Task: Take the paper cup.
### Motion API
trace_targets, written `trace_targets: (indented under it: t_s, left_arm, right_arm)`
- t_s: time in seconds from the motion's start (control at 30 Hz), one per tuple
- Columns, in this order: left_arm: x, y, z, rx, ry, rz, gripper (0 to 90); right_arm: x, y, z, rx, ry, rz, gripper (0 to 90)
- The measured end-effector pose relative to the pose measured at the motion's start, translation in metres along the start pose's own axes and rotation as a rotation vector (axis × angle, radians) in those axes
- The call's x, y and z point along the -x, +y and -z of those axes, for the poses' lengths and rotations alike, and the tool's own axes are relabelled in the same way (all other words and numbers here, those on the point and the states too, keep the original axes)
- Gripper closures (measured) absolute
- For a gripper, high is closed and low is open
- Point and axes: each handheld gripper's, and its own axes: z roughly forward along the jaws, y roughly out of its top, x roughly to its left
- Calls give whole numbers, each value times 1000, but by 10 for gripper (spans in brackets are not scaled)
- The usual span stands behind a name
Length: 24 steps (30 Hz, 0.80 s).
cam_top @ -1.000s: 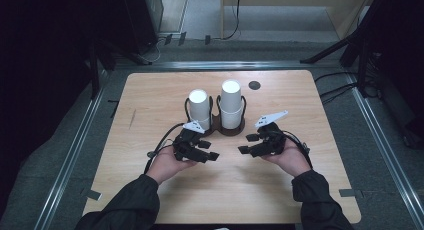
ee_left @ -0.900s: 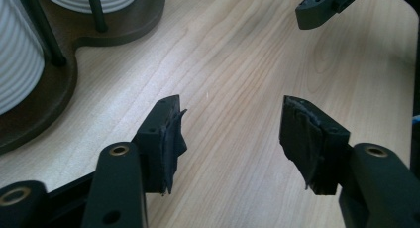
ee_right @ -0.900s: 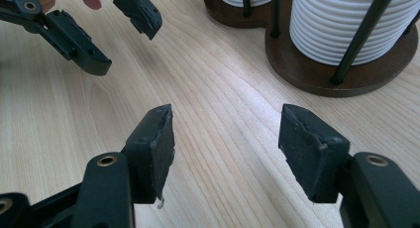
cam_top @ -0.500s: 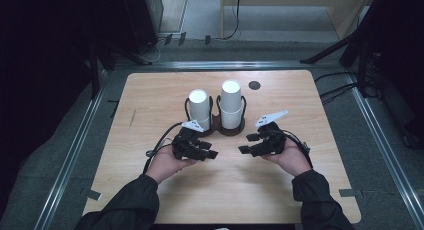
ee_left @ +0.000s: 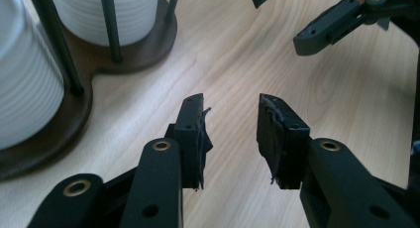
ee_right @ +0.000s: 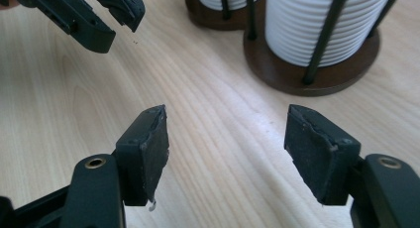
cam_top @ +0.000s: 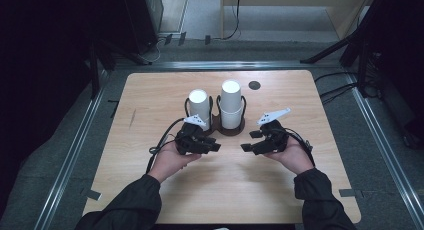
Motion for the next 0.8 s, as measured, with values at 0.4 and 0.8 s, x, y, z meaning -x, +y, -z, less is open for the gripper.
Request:
trace_targets:
  t_s: [0.4, 0.8]
  left_arm:
    - [1, 13, -5, 9, 20, 5, 600]
    - [3, 26, -12, 27, 31, 12, 615]
  right_arm:
    - [9, 12, 5, -4, -22, -2, 325]
    - [25, 28, 20, 1, -53, -4, 312]
